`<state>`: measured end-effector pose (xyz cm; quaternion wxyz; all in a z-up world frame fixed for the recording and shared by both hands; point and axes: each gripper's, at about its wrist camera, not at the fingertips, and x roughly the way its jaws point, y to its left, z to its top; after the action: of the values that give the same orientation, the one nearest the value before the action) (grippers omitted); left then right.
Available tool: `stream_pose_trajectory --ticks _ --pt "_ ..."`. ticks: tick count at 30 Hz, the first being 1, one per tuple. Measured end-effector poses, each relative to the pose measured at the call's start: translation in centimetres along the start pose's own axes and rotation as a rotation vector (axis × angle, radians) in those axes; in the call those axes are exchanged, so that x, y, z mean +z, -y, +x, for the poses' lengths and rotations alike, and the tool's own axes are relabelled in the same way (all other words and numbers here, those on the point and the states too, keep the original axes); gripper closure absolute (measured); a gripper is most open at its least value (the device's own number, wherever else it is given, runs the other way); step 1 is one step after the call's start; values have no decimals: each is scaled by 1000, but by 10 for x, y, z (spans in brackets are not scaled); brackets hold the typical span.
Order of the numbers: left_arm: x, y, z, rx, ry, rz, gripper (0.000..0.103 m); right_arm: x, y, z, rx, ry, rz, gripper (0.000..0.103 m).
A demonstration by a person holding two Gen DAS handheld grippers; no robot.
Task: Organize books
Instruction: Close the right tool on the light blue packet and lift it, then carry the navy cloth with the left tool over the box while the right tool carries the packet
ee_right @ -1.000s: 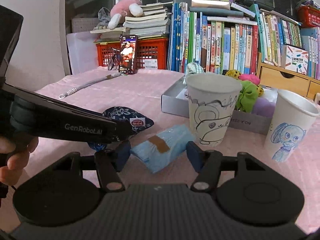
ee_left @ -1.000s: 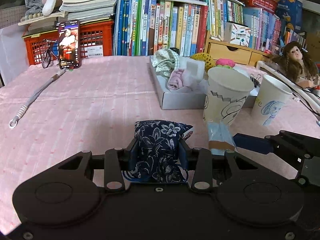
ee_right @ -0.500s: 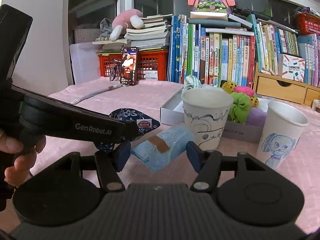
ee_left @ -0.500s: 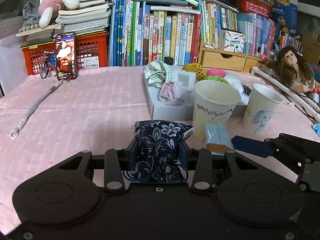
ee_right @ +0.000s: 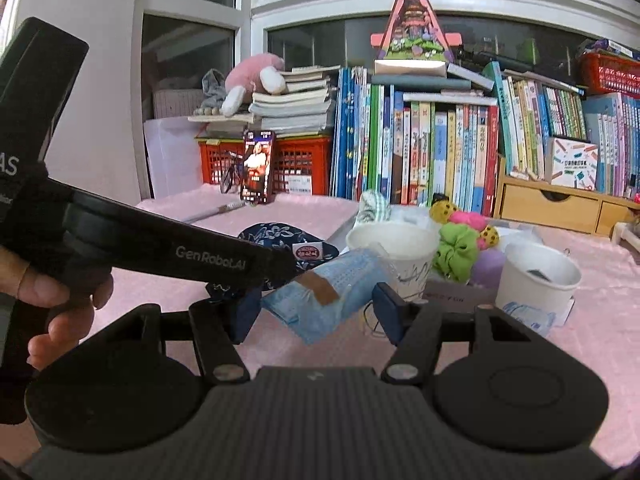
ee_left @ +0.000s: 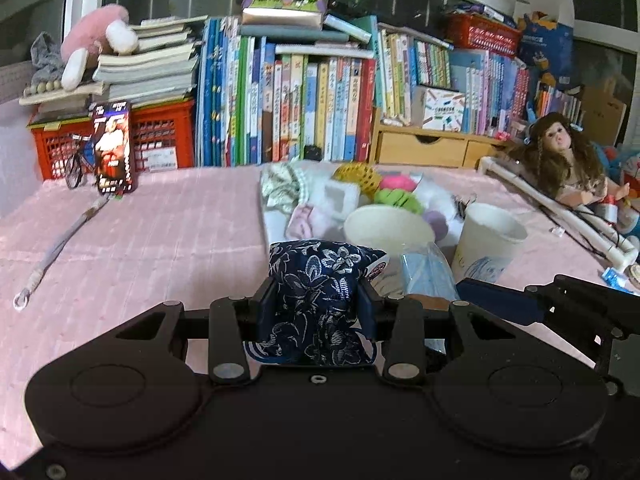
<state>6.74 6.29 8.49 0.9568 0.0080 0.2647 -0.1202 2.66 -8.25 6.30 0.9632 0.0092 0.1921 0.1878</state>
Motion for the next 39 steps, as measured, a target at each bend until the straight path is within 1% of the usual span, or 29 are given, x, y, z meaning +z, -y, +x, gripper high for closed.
stream_pose_trajectory --ticks 8,11,13,20,27,29,39 --pt "35 14 -8 -24 82 17 64 23 21 -15 -28 61 -4 38" --pt "52 15 -6 -32 101 10 64 33 34 -18 -49 75 0 38" --pt "62 14 -1 -36 100 1 64 41 44 -19 -60 82 9 38" --pt "90 9 20 -47 73 -37 64 60 77 -14 -113 84 30 38" --pt "100 4 49 -41 12 -74 64 65 99 -1 -140 53 48 38" --pt "103 3 58 -28 -1 -81 64 66 103 4 -145 40 47 38" --pt "110 7 90 12 -41 -73 64 71 116 25 -165 -1 34 38"
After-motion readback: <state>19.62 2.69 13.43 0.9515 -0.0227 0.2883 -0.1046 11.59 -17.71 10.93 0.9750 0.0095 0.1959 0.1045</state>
